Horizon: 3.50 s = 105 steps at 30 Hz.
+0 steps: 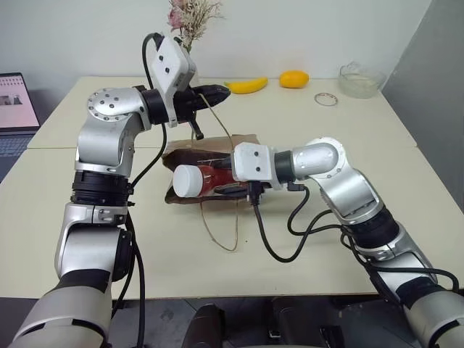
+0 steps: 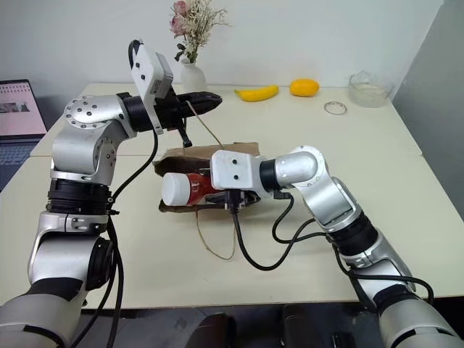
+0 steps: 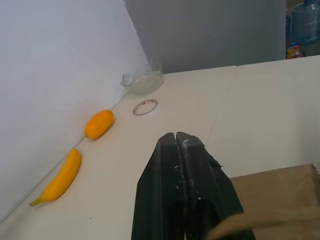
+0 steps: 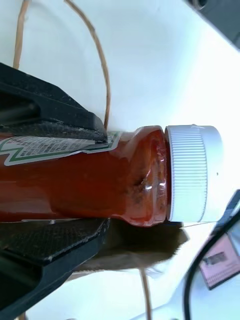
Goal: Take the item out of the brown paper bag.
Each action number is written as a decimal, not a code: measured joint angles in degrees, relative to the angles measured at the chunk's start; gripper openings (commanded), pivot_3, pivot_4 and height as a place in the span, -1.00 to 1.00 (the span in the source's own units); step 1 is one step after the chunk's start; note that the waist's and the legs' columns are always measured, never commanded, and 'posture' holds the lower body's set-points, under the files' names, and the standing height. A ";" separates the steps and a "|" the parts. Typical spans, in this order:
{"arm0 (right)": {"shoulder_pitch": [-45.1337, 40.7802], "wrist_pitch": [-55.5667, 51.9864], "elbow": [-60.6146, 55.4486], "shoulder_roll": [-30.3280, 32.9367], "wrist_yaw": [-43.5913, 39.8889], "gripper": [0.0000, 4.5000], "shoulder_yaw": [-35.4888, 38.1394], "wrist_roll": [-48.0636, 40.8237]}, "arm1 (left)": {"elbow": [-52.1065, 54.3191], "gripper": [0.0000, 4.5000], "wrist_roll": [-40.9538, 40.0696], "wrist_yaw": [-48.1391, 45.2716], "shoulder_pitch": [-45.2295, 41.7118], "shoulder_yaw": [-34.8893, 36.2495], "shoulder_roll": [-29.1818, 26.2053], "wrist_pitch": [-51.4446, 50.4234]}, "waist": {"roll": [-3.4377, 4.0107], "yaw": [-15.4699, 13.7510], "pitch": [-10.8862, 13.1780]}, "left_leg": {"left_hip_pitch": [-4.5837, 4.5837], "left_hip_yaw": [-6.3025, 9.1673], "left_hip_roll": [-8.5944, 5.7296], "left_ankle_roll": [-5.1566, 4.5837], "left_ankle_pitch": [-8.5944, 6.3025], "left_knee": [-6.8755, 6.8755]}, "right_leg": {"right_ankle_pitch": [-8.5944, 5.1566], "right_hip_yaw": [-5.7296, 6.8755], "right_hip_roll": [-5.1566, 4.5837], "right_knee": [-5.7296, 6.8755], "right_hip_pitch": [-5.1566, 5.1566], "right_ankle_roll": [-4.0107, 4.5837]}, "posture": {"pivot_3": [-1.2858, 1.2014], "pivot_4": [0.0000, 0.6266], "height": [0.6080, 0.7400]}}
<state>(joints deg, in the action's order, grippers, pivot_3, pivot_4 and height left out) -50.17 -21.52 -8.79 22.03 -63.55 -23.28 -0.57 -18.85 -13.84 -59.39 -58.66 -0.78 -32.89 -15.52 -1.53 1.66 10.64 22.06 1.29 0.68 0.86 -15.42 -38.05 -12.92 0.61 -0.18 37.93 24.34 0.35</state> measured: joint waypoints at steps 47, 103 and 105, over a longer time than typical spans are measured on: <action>-0.97 -2.23 8.53 19.90 7.78 -0.15 23.37 -12.32 | -3.83 -1.00 3.58 2.54 -1.06 -1.12 0.53 0.88 | 0.00 -0.15 0.03 | 0.08 -0.16 -0.05 -0.02 -0.01 0.08 | 0.00 -0.03 -0.05 -0.18 0.01 -0.01 | 0.03 -0.52 1.00; 13.79 -11.36 -10.10 11.15 14.02 0.89 16.04 -10.73 | -32.29 0.98 12.79 -7.09 -10.86 -4.63 -5.47 16.03 | 0.00 0.06 0.10 | 0.11 -0.44 0.04 -0.02 -0.01 -0.02 | 0.00 -0.02 0.01 -0.10 0.07 -0.04 | 0.03 -0.52 1.00; 14.24 -10.20 -9.87 9.73 16.30 0.89 17.11 -10.72 | -28.65 0.98 11.48 -6.89 -9.05 -2.92 -7.10 13.10 | 0.00 0.21 0.11 | 0.09 -0.35 0.06 -0.02 -0.01 -0.01 | 0.00 -0.05 0.01 -0.05 0.10 -0.04 | 0.03 -0.52 1.00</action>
<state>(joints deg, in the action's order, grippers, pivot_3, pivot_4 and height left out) -35.92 -31.72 -18.65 31.76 -47.25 -6.17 -11.28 -47.50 -2.36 -66.27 -67.72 -3.70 -39.99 -2.41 -1.53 1.87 10.75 22.16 0.94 0.74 0.85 -15.43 -38.05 -12.92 0.55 -0.17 37.87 24.44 0.31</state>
